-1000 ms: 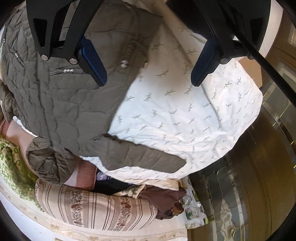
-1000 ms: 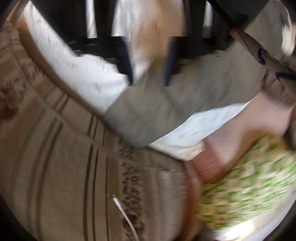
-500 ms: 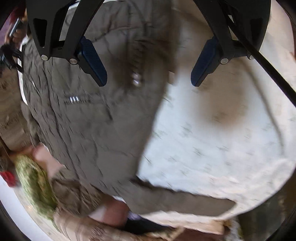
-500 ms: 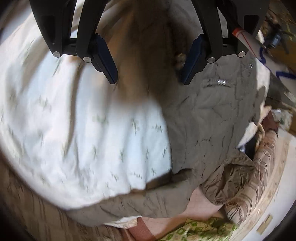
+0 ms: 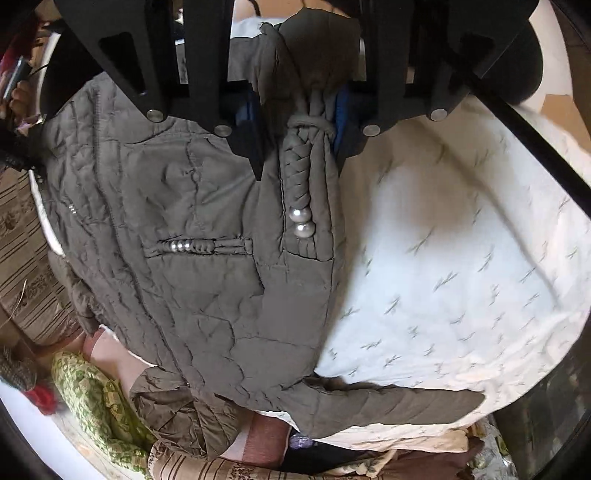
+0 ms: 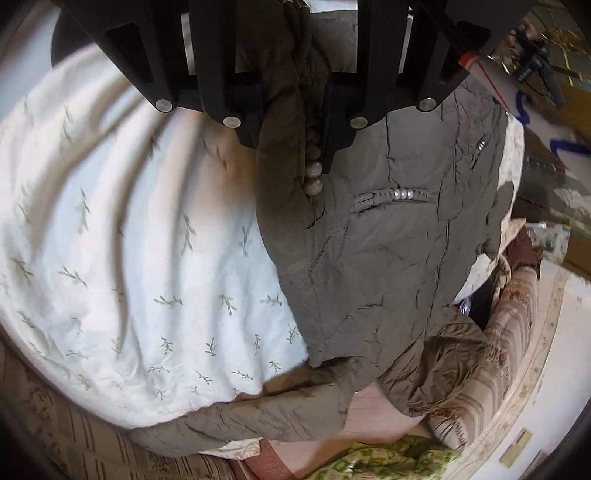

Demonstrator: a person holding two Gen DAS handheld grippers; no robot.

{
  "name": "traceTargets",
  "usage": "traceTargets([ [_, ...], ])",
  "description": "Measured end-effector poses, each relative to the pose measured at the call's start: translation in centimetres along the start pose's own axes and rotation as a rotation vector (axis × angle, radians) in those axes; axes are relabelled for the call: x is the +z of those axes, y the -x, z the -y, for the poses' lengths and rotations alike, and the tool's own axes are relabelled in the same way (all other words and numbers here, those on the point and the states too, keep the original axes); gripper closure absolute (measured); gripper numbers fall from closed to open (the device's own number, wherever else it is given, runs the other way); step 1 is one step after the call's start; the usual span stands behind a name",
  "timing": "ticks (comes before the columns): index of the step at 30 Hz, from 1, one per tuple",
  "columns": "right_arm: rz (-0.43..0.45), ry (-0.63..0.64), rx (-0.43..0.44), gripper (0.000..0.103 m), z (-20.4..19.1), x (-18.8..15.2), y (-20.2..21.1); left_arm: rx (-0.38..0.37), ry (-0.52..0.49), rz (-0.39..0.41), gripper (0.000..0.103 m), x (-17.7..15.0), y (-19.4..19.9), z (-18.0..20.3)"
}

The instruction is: Fold large clothes

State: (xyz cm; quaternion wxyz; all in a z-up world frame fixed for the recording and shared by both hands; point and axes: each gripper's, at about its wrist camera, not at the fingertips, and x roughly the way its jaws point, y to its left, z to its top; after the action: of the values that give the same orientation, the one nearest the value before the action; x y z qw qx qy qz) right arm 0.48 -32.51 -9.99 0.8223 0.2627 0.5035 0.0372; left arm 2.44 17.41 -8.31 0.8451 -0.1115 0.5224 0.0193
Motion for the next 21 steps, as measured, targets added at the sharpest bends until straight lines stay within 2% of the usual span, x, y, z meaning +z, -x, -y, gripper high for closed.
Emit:
traceTargets([
  [2, 0.001, 0.02, -0.035, 0.076, 0.1, -1.0, 0.2, 0.043, 0.001, 0.015, 0.061, -0.5, 0.5, -0.2],
  [3, 0.003, 0.018, -0.055, 0.07, 0.2, -1.3, 0.3, 0.055, 0.003, 0.02, 0.059, -0.4, 0.8, -0.3],
  [7, 0.04, -0.004, -0.084, 0.06, 0.8, -1.7, 2.6, 0.103, 0.024, 0.073, 0.056, 0.4, 3.0, -1.0],
  [11, 0.134, 0.026, -0.132, 0.052, -0.3, -1.5, 5.7, 0.241, 0.026, 0.166, 0.049, 0.7, 5.4, -1.3],
  [14, 0.194, 0.081, -0.142, 0.042, -2.5, -1.2, 7.2, 0.302, 0.027, 0.202, 0.044, 0.9, 6.3, -1.1],
  [17, 0.224, 0.174, -0.143, 0.031, -6.1, -1.1, 7.3, 0.316, 0.028, 0.218, 0.041, 1.2, 6.8, -0.6],
  [21, 0.209, 0.32, -0.153, 0.028, -11.6, -1.0, 4.7, 0.316, 0.009, 0.227, 0.039, 1.0, 7.3, 0.6],
])
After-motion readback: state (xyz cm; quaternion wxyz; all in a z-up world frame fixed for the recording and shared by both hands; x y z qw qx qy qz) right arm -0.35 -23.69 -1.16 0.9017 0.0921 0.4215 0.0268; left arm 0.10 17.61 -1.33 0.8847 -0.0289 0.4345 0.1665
